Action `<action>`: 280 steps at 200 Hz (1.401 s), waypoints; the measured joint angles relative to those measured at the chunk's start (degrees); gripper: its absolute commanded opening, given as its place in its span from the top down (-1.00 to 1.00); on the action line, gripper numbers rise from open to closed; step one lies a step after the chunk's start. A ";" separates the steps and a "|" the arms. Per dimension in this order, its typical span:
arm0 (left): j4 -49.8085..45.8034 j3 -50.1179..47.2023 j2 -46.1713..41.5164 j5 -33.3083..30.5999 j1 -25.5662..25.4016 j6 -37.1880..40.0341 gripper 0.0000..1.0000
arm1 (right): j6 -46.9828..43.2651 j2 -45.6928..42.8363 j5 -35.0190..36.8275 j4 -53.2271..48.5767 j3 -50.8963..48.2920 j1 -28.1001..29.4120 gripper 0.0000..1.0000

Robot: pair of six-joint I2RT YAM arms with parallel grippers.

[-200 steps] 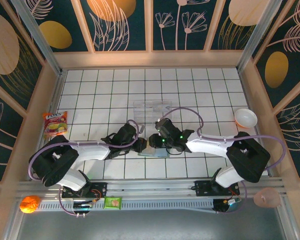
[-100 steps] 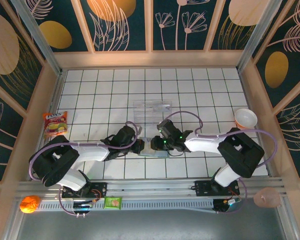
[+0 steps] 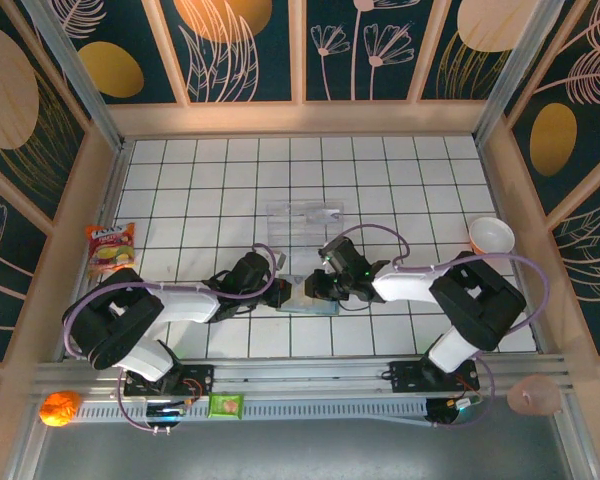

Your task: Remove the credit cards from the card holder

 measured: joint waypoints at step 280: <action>0.33 -1.38 -16.76 2.23 0.76 1.53 -0.05 | -11.02 -30.45 9.27 -10.82 -3.45 -3.98 1.00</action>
